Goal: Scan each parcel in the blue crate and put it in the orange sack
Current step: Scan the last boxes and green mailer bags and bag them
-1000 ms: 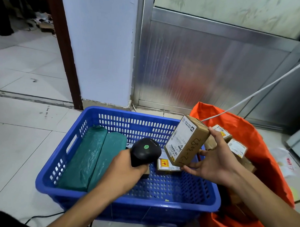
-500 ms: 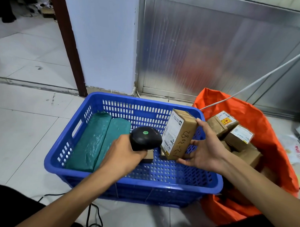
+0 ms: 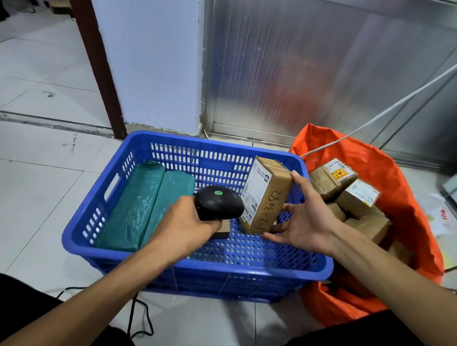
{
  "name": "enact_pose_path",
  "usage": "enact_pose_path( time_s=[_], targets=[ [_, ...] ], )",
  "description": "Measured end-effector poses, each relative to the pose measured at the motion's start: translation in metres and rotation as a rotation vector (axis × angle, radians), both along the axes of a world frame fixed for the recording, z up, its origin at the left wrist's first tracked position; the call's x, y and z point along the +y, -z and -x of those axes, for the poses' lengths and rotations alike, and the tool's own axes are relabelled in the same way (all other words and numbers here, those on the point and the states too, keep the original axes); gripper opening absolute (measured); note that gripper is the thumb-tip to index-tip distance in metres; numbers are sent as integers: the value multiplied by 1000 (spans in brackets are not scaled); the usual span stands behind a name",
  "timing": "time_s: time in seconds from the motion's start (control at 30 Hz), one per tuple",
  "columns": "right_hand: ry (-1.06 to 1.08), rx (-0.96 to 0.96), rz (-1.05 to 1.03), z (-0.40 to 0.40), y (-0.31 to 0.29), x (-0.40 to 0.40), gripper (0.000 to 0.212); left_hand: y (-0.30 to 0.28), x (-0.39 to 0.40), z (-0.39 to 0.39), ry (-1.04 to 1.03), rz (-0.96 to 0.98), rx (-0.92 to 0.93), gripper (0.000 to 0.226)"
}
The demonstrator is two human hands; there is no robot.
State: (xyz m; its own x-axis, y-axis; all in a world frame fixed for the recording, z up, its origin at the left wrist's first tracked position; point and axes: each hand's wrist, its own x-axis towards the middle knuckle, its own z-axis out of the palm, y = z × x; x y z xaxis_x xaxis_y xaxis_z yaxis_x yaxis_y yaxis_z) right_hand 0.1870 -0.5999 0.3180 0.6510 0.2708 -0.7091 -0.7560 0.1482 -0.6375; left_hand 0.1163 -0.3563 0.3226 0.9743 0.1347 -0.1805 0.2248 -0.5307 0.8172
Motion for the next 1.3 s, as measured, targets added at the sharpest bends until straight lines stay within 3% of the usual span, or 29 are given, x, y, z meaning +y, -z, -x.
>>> enact_pose_path(
  time_s=[0.4, 1.3],
  targets=[
    [-1, 1, -4, 2, -3, 0, 92, -1, -1, 0, 6, -30, 12, 16],
    [5, -2, 4, 2, -1, -2, 90, 0, 2, 0, 28, 16, 47, 9]
  ],
)
